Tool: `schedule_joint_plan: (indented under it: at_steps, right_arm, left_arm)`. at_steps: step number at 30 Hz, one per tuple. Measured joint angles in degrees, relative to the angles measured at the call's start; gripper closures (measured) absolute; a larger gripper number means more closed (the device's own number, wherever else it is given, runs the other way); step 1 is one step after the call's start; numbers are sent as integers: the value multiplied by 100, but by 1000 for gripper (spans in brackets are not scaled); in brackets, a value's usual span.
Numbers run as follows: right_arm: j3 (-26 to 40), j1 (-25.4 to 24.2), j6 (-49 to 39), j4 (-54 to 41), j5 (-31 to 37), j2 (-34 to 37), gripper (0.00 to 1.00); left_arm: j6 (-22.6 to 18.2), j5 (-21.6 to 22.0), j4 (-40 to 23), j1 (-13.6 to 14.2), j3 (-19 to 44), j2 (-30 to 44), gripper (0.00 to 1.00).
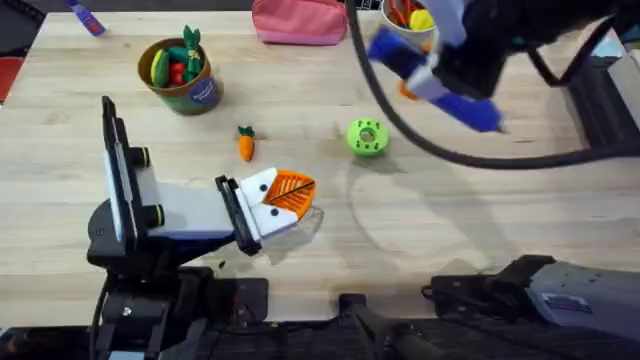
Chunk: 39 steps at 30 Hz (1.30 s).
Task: Pick up the gripper from the table and insert it into the empty holder that is missing its gripper. Then pick up a screw, insert it into the mounting hole, and use the screwdriver to tighten it. Finally, clean up the table by picking up the vegetable and placing it into the bucket.
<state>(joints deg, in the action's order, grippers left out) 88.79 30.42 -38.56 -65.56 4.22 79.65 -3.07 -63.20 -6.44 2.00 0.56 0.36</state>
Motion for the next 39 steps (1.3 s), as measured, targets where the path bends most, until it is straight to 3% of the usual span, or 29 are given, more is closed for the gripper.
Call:
schedule_joint_plan:
  at_steps: [5, 11, 21, 27, 28, 34, 36, 39]
  right_arm:
    - [0, -452, -726, -534, 676, 544, 980]
    - [-119, -1076, -1196, -290, 927, 1348, 980]
    - [-1602, -1853, -1682, 1657, 984, 2043, 980]
    - [-2047, -2051, -1739, 2099, 940, 2173, 972]
    - [-2064, -2055, -1724, 2107, 938, 2180, 906]
    - [-2074, -2045, -1768, 2191, 947, 2167, 71]
    - [-2074, -2010, -1702, 2189, 947, 2156, 16]
    - [-2074, -1889, -1537, 2190, 896, 2030, 10]
  left_arm:
    - [0, 0, -1, 0, 0, 0, 993]
    - [0, 0, -1, 0, 0, -1, 993]
    - [0, 0, -2, 0, 0, 0, 993]
    - [0, 2, 0, 0, 0, -2, 993]
    - [0, 2, -2, 0, 0, 0, 993]
    - [0, 0, 0, 0, 0, -2, 993]
    - [0, 0, -2, 0, 0, -1, 993]
    - [0, 0, -2, 0, 0, -2, 993]
